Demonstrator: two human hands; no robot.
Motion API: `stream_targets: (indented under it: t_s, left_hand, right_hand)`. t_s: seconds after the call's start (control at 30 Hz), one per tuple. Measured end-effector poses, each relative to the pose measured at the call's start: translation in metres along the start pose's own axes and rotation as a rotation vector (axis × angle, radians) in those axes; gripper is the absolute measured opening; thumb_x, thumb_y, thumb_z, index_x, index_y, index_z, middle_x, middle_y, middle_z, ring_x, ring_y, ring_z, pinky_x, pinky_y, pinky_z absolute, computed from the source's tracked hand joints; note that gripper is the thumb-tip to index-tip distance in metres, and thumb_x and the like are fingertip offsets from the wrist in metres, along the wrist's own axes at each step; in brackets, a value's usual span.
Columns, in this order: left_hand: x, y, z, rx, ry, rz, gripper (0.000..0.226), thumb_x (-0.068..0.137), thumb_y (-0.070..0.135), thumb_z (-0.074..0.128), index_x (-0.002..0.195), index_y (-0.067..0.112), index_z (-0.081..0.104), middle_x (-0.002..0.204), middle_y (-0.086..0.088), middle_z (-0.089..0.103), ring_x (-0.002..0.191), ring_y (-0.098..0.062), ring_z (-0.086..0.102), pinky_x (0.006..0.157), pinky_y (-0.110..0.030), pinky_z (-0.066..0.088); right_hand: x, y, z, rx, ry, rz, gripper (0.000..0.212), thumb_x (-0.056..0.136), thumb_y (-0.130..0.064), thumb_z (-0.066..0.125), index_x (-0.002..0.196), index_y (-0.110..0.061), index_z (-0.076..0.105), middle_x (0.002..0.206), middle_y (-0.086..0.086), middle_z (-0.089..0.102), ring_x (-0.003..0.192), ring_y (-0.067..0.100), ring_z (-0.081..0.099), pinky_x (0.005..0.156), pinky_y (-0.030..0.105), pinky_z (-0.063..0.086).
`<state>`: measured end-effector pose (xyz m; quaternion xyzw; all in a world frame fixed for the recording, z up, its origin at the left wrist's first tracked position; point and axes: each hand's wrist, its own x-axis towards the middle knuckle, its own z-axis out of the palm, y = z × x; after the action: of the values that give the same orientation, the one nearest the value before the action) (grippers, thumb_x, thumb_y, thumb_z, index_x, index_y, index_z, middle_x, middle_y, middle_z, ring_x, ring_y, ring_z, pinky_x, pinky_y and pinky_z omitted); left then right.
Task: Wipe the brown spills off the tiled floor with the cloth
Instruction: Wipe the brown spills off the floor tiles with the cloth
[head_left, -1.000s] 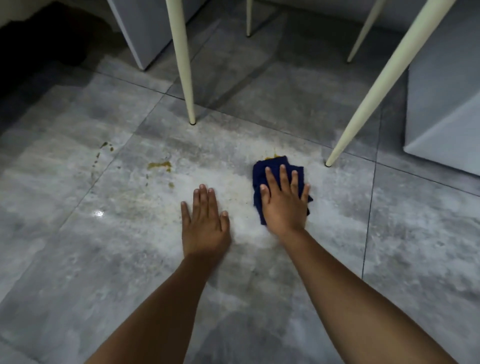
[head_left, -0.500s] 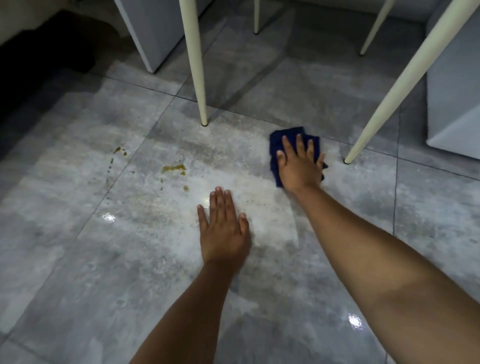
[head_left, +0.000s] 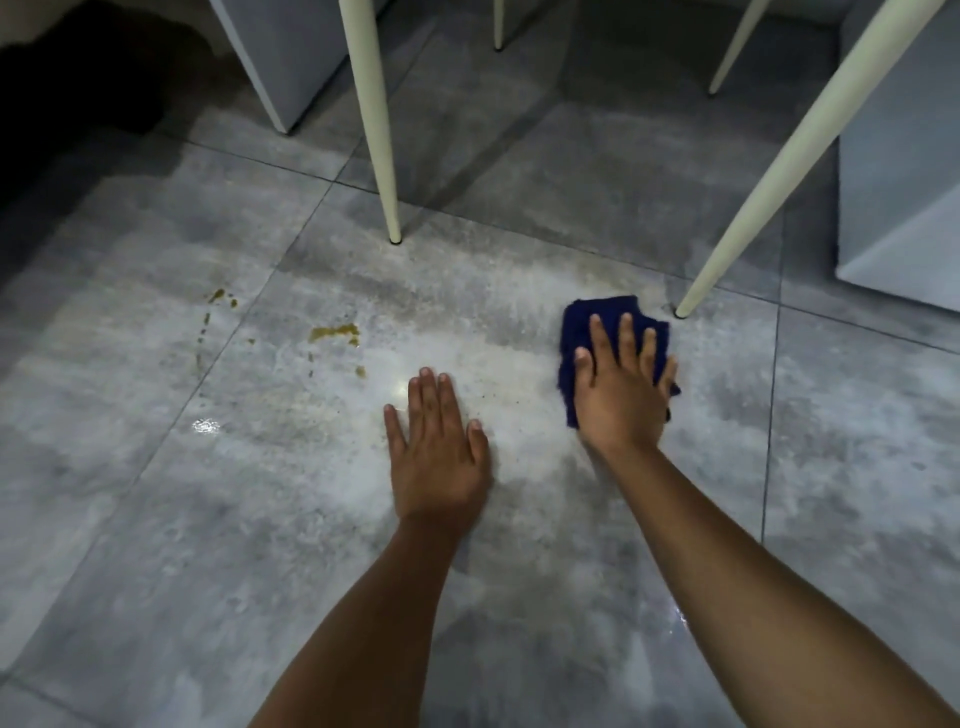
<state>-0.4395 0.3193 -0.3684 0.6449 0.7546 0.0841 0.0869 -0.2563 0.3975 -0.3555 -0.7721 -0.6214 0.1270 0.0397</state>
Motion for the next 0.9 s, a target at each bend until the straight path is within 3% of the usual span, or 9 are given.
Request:
stream_targets:
  t_s: [0.1,0.2,0.33,0.5,0.6,0.73,0.9]
  left_hand:
    - [0.001,0.0,0.0,-0.002,-0.003,-0.009,0.066,0.094,0.04,0.014,0.152,0.008,0.014,0.16,-0.009,0.01,0.148,-0.019,0.003,0.118,-0.047,-0.002]
    - [0.0,0.001,0.0,-0.002,-0.013,-0.011,0.066,0.094,0.04,0.012,0.152,0.008,0.01,0.16,-0.009,0.007,0.148,-0.019,0.0,0.118,-0.047,-0.002]
    - [-0.001,0.0,0.001,-0.004,-0.007,-0.003,0.066,0.095,0.041,0.01,0.152,0.009,0.01,0.16,-0.009,0.006,0.147,-0.018,-0.002,0.118,-0.047,-0.003]
    - [0.0,-0.001,0.001,-0.029,-0.014,0.009,0.067,0.093,0.042,0.009,0.152,0.009,0.009,0.161,-0.008,0.004,0.147,-0.017,-0.003,0.118,-0.045,-0.007]
    - [0.001,-0.002,0.002,-0.028,-0.004,0.004,0.066,0.094,0.041,0.012,0.152,0.008,0.009,0.16,-0.009,0.006,0.148,-0.019,-0.001,0.118,-0.047,-0.005]
    - [0.001,0.0,0.001,-0.025,-0.011,-0.005,0.065,0.094,0.039,0.018,0.15,0.005,0.017,0.159,-0.013,0.014,0.147,-0.023,0.009,0.118,-0.05,0.001]
    - [0.001,-0.01,-0.007,-0.045,-0.068,0.067,0.068,0.093,0.042,0.006,0.152,0.007,0.008,0.16,-0.011,0.004,0.148,-0.02,-0.002,0.117,-0.044,-0.011]
  right_hand:
    - [-0.049,-0.005,0.006,0.043,0.072,0.113,0.052,0.101,-0.047,0.018,0.151,-0.033,0.015,0.161,0.001,0.006,0.147,0.026,-0.002,0.115,0.052,-0.006]
    - [-0.071,-0.024,0.015,0.034,0.049,0.006,0.051,0.101,-0.046,0.019,0.15,-0.033,0.019,0.16,0.0,0.011,0.147,0.027,0.002,0.115,0.051,-0.006]
    - [-0.035,-0.011,0.009,-0.024,-0.017,-0.079,0.053,0.1,-0.051,0.011,0.151,-0.038,0.009,0.161,-0.005,0.002,0.147,0.022,-0.005,0.116,0.05,-0.006]
    - [-0.039,0.051,-0.007,0.034,0.085,0.217,0.053,0.1,-0.048,0.013,0.151,-0.034,0.013,0.161,0.001,0.006,0.147,0.026,-0.001,0.116,0.055,0.001]
    - [-0.08,0.046,-0.006,0.043,0.067,0.328,0.053,0.1,-0.046,0.013,0.152,-0.035,0.008,0.161,0.002,0.002,0.147,0.027,-0.004,0.116,0.055,-0.003]
    - [-0.098,-0.006,0.006,0.0,-0.048,0.102,0.053,0.1,-0.047,0.012,0.151,-0.036,0.001,0.16,-0.001,-0.007,0.146,0.024,-0.012,0.116,0.051,-0.009]
    - [-0.057,-0.019,0.006,-0.07,-0.064,-0.098,0.053,0.1,-0.05,0.01,0.151,-0.038,0.005,0.16,-0.006,-0.003,0.147,0.021,-0.008,0.117,0.05,-0.006]
